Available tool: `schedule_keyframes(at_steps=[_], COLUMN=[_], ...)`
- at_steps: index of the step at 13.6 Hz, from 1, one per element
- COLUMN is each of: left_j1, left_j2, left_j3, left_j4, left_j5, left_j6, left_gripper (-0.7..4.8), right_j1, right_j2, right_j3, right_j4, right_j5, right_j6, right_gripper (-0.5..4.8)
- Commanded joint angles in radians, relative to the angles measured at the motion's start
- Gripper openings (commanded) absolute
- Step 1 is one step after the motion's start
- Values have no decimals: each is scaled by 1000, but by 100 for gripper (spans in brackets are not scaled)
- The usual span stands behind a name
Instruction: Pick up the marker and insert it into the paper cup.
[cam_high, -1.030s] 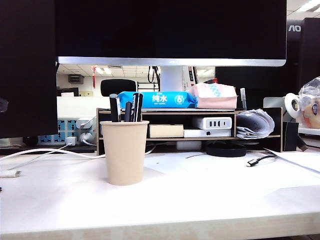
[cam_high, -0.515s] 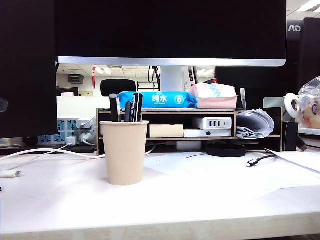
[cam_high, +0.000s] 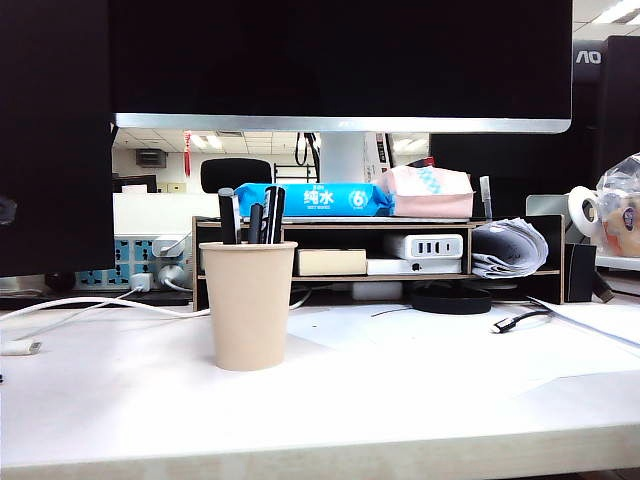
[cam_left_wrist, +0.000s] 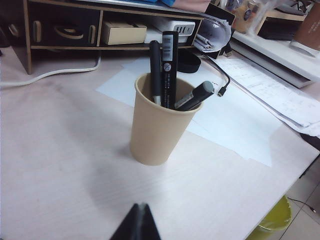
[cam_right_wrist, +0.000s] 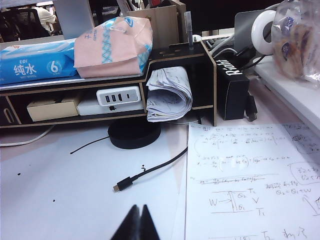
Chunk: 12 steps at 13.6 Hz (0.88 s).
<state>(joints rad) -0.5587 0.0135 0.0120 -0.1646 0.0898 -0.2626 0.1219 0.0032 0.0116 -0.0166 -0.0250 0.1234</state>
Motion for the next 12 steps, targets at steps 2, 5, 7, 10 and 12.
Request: schedule_keyframes(at_steps=[2, 5, 7, 10, 12], left_j1=[0, 23, 114, 438, 492], left_j2=[0, -11, -11, -11, -10], left_j3=[-2, -2, -2, -3, -3], left_j4=[-11, -10, -4, 78, 113], left_j5=[0, -51, -138, -138, -139], left_j6=[1, 126, 131, 132, 123], left_gripper=[-5, -5, -5, -5, -5], right_j1=[-1, -2, -2, -2, -2], right_j2=[0, 0, 0, 0, 0], right_j3=[-6, -6, -6, -6, -6], right_j4=[14, 13, 14, 13, 14], right_j5=[4, 4, 4, 4, 4], right_j6=[-1, -1, -1, -1, -1], right_gripper=[0, 0, 0, 0, 0])
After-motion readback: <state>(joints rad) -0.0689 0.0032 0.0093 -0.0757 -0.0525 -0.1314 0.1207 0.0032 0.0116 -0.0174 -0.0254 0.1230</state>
